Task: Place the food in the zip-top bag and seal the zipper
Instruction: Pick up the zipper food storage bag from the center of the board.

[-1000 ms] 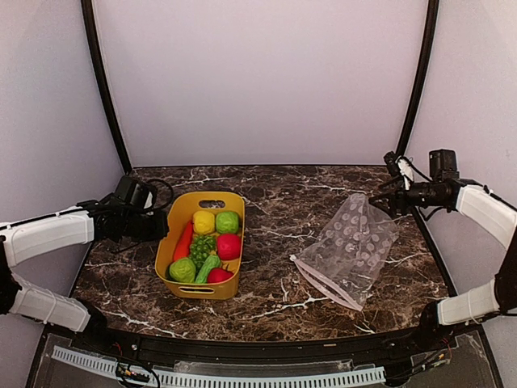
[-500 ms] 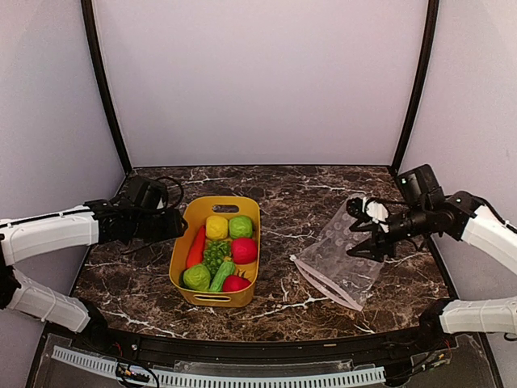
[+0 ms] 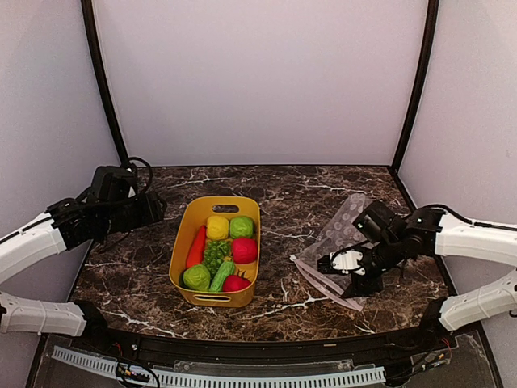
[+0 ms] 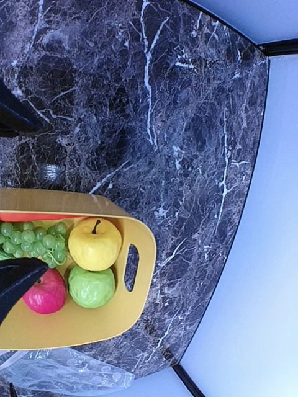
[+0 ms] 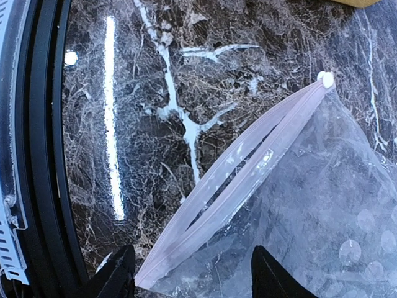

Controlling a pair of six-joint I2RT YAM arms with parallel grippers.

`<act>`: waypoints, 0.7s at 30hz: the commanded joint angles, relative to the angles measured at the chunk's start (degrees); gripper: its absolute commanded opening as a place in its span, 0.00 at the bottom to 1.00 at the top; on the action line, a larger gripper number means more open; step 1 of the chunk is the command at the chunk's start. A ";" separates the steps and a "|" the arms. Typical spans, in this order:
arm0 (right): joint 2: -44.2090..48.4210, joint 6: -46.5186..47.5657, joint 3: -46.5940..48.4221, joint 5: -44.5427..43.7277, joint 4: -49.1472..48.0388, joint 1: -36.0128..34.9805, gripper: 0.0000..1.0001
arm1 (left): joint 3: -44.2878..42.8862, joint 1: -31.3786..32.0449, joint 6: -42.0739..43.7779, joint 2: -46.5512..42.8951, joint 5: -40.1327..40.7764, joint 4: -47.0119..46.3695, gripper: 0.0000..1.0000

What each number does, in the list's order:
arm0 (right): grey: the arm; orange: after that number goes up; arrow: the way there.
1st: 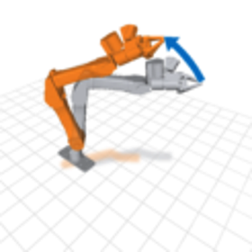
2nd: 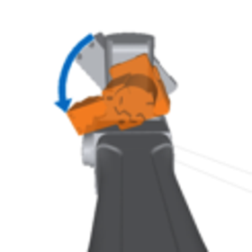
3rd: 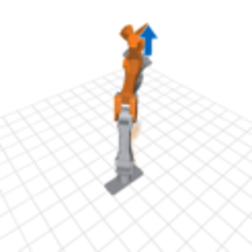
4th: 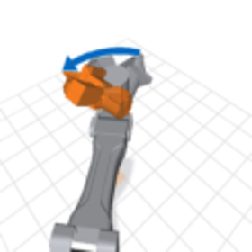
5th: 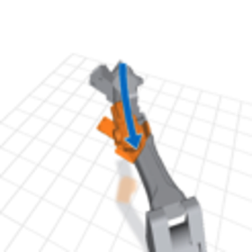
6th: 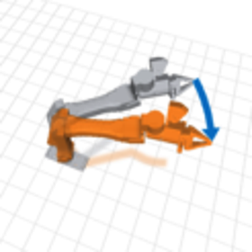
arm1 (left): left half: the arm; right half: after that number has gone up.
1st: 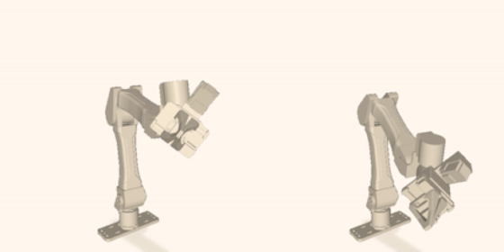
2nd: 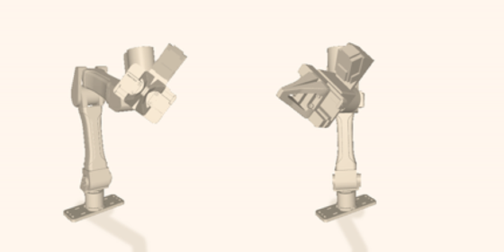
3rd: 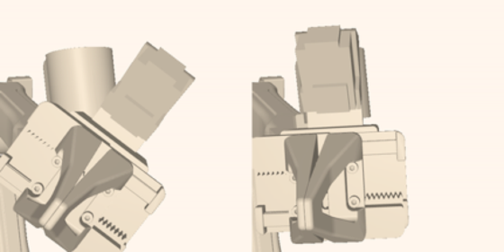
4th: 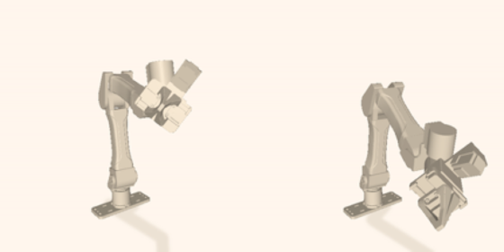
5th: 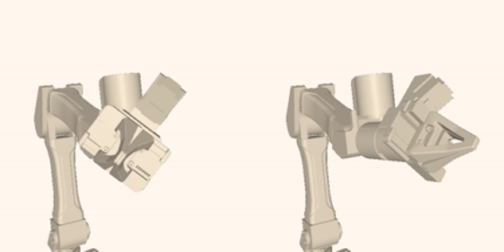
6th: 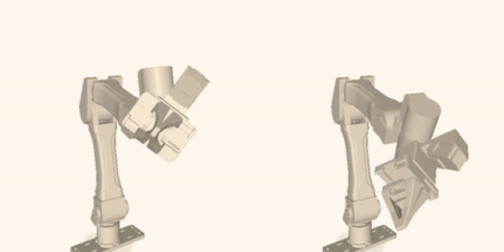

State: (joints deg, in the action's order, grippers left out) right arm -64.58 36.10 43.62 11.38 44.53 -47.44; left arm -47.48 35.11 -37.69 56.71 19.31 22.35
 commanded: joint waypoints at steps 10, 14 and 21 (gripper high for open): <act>-13.97 -10.53 4.73 -10.00 -7.81 -3.23 0.71 | 2.42 0.04 0.71 -3.93 3.40 4.71 0.66; -17.49 -12.22 5.99 -14.80 -8.15 -4.16 0.69 | 3.90 0.04 0.60 -4.79 3.58 3.43 0.66; -22.52 -11.49 6.87 -27.80 -9.82 -7.48 0.65 | 6.45 0.04 1.20 -4.86 3.01 0.68 0.65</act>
State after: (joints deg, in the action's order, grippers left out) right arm -85.52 25.34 49.17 -6.35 36.95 -53.32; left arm -41.89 35.11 -37.52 52.42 21.96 24.08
